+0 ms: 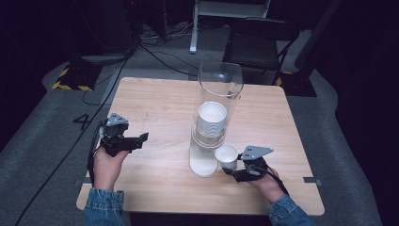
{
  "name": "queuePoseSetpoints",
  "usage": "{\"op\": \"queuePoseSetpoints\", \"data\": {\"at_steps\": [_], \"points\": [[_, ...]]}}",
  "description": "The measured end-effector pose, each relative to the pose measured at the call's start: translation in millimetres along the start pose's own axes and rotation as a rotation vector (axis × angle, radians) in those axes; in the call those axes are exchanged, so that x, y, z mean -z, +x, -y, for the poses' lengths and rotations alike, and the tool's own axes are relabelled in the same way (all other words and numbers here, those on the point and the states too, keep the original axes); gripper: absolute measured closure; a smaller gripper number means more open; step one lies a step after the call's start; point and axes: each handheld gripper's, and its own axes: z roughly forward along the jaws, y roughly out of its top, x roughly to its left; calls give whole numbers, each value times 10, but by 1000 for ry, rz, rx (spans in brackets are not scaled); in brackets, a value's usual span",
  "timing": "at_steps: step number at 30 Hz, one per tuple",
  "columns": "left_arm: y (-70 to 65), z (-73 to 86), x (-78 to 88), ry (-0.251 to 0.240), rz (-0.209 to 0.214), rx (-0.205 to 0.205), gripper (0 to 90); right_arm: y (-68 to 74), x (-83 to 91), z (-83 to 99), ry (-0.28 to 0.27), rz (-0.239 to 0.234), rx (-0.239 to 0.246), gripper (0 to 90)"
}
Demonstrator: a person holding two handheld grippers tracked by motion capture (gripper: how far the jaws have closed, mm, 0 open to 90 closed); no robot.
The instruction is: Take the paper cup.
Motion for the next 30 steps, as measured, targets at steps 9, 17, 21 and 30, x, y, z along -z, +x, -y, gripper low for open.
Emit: {"op": "queuePoseSetpoints", "data": {"at_steps": [9,17,21,30], "points": [[6,34,41,-2,-14,10,151,-92,262,-53,-67,45,-14,358],[35,120,128,-7,-33,27,151,-310,443,-136,-162,92,-91,358],[46,163,172,-9,-45,27,151,-412,490,-166,-185,120,-129,358],[70,241,216,-7,-73,36,151,-761,705,-165,-229,207,-242,354]]}}
